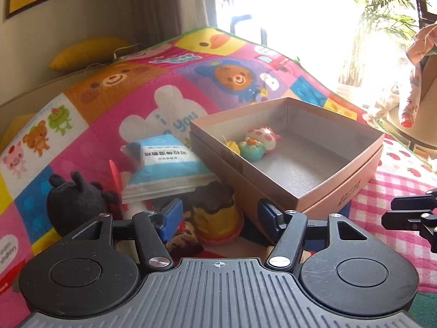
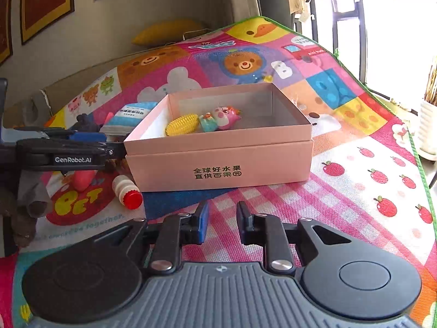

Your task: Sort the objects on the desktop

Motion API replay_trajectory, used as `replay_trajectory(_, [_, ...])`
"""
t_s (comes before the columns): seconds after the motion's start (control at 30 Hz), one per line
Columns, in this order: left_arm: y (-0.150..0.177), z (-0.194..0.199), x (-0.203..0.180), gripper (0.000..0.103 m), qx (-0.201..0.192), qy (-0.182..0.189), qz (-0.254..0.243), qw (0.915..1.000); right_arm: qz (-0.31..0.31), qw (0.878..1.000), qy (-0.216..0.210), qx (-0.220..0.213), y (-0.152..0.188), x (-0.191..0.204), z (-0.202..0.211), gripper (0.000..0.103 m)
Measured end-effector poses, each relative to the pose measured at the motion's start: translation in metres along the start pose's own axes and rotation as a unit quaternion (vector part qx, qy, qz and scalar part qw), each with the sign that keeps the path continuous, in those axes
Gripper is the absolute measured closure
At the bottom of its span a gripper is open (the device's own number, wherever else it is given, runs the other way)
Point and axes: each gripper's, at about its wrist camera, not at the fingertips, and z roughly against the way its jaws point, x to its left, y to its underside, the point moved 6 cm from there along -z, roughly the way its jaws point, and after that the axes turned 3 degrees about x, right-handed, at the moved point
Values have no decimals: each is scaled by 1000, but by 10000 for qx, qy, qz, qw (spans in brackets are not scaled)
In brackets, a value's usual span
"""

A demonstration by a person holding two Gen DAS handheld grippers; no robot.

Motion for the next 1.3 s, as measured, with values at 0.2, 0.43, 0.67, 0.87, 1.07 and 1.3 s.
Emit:
replay_trajectory(0.2, [2, -20, 9, 44, 74, -73, -148, 9998, 66, 9998, -117, -128, 0, 4, 2, 57])
replay_trajectory(0.43, [0, -13, 6, 60, 128, -51, -65, 9999, -18, 9999, -103, -71, 0, 4, -2, 48])
replay_trajectory(0.67, [32, 62, -4, 61, 84, 134, 402, 9991, 162, 9998, 27, -93, 0, 9, -1, 45])
replay_trajectory(0.87, [72, 105, -17, 52, 232, 304, 798, 9961, 730, 9972, -176, 17, 2, 42, -1, 45])
replay_trajectory(1.07, [83, 109, -4, 15, 193, -109, 915, 9956, 1289, 9891, -572, 415, -1, 88, -25, 46])
replay_trajectory(1.3, [99, 101, 3, 6, 387, -174, 1018, 9939, 942, 9895, -834, 714, -18, 105, -48, 58])
